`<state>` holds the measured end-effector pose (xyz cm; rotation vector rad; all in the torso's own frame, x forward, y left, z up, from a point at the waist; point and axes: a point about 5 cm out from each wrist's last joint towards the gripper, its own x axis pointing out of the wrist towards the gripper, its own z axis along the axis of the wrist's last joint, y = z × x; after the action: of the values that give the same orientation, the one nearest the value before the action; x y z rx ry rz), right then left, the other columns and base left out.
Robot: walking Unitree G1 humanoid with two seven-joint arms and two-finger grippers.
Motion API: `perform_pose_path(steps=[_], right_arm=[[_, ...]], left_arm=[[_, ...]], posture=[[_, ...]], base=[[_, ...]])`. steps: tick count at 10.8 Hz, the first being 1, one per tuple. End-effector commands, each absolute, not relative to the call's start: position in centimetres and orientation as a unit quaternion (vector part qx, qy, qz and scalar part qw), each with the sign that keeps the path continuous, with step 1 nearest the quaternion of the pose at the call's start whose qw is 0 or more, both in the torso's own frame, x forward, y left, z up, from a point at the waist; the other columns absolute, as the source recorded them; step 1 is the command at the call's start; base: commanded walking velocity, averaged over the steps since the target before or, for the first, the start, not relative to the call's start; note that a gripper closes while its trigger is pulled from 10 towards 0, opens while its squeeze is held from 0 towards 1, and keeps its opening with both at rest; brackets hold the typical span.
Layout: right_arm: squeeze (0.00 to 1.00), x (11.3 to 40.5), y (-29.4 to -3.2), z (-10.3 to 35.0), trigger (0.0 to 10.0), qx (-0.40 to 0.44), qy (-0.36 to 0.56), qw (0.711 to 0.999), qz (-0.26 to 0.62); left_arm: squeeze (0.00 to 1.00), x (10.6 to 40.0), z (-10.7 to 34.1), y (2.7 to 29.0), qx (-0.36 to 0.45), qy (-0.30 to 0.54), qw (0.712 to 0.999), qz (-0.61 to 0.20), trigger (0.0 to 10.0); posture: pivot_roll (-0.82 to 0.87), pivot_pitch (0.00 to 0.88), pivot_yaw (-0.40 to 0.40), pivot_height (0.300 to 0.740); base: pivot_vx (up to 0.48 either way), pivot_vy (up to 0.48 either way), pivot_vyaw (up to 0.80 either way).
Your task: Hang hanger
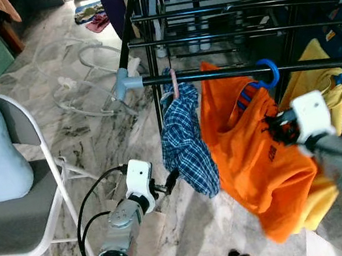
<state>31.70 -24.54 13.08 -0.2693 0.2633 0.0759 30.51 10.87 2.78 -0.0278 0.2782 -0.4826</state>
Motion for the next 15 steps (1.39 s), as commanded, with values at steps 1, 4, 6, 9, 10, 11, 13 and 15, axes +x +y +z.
perform_pose_path(steps=[1, 4, 6, 9, 10, 11, 13, 15], right_arm=[[0.00, 31.7, -24.8, 12.7, 0.0, -0.120, 0.152, 0.980, 0.051], [0.00, 31.3, -24.6, 11.5, 0.0, -0.108, 0.189, 0.971, 0.099], [0.00, 31.3, -24.5, 11.4, 0.0, -0.108, 0.190, 0.970, 0.107], [0.00, 31.3, -25.1, 11.4, 0.0, -0.112, 0.186, 0.972, 0.094], [0.00, 31.4, -25.4, 11.5, 0.0, -0.112, 0.180, 0.974, 0.083], [0.00, 31.6, -25.4, 11.6, 0.0, -0.114, 0.174, 0.975, 0.082], [0.00, 32.0, -25.5, 12.0, 0.0, -0.118, 0.160, 0.977, 0.075], [0.00, 32.1, -25.1, 12.9, 0.0, -0.124, 0.111, 0.984, 0.064]], left_arm=[[0.00, 30.2, 2.2, 11.2, -0.009, 0.155, 0.960, -0.234, 10.0], [0.00, 30.1, 2.0, 11.4, -0.007, 0.160, 0.960, -0.229, 10.0], [0.00, 30.2, 2.0, 11.4, -0.004, 0.161, 0.960, -0.230, 10.0], [0.00, 30.3, 2.2, 11.3, 0.000, 0.160, 0.959, -0.234, 10.0], [0.00, 30.3, 2.2, 11.2, 0.001, 0.161, 0.959, -0.235, 10.0], [0.00, 30.3, 2.2, 11.3, 0.002, 0.161, 0.959, -0.235, 10.0], [0.00, 30.3, 2.1, 11.2, 0.004, 0.162, 0.958, -0.235, 10.0], [0.00, 30.3, 2.1, 11.4, 0.009, 0.161, 0.960, -0.230, 10.0]], posture=[[-0.20, 0.149, 0.067, 0.740], [-0.19, 0.147, 0.066, 0.740], [-0.19, 0.143, 0.070, 0.740], [-0.19, 0.134, 0.076, 0.740], [-0.19, 0.130, 0.076, 0.740], [-0.19, 0.126, 0.076, 0.740], [-0.19, 0.124, 0.076, 0.740], [-0.18, 0.123, 0.072, 0.740]], base=[[0.000, 0.000, 0.00], [0.000, 0.000, 0.00], [0.000, 0.000, 0.00], [0.000, 0.000, 0.00], [0.000, 0.000, 0.00], [0.000, 0.000, 0.00], [0.000, 0.000, 0.00], [0.000, 0.000, 0.00]])
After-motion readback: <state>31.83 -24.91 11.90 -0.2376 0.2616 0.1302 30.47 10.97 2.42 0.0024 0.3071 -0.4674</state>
